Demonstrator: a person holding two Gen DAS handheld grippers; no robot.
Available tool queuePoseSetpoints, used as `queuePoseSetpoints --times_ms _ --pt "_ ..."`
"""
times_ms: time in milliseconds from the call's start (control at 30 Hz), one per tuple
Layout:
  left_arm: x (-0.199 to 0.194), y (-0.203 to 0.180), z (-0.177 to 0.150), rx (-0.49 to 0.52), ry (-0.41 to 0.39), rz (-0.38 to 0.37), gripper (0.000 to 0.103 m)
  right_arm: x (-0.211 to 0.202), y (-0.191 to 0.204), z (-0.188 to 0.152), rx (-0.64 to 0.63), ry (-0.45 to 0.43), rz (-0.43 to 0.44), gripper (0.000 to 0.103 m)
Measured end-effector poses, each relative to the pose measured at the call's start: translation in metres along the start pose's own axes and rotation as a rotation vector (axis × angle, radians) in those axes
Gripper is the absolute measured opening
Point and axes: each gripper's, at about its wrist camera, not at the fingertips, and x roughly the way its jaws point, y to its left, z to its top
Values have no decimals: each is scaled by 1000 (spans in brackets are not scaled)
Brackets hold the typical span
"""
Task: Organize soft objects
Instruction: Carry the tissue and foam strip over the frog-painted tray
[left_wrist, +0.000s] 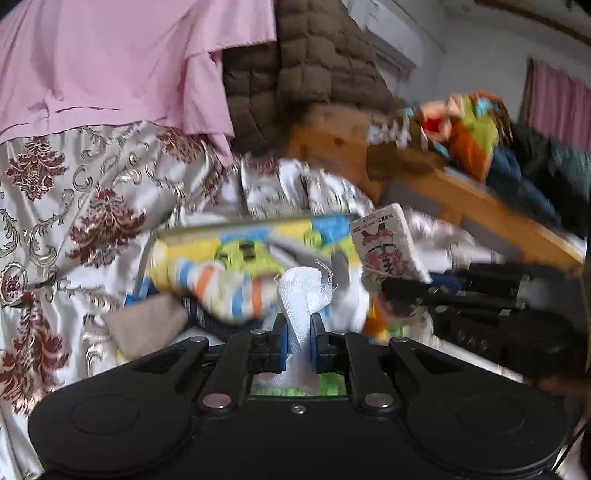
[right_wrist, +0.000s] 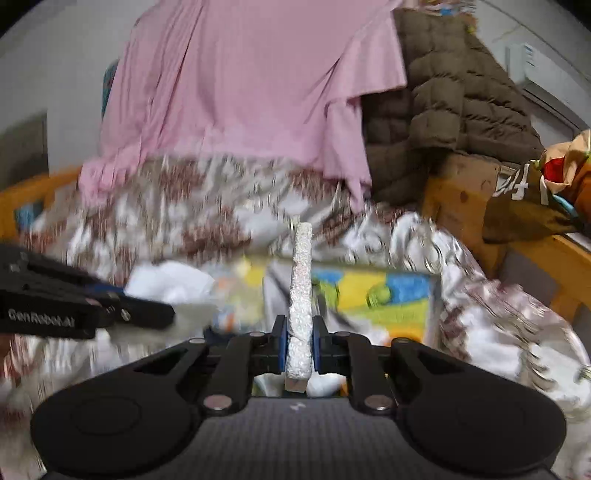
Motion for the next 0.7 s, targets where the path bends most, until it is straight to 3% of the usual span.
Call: queuePoseSetpoints --times_ms 267,467,700 --pt "36 19 55 -122 -66 4 12 42 -21 31 107 -71 -2 15" --pt "84 30 81 -171 -37 17 12 70 -33 32 166 -69 -47 15" --pt "125 42 80 -235 17 17 13 93 -44 33 196 -53 -76 15"
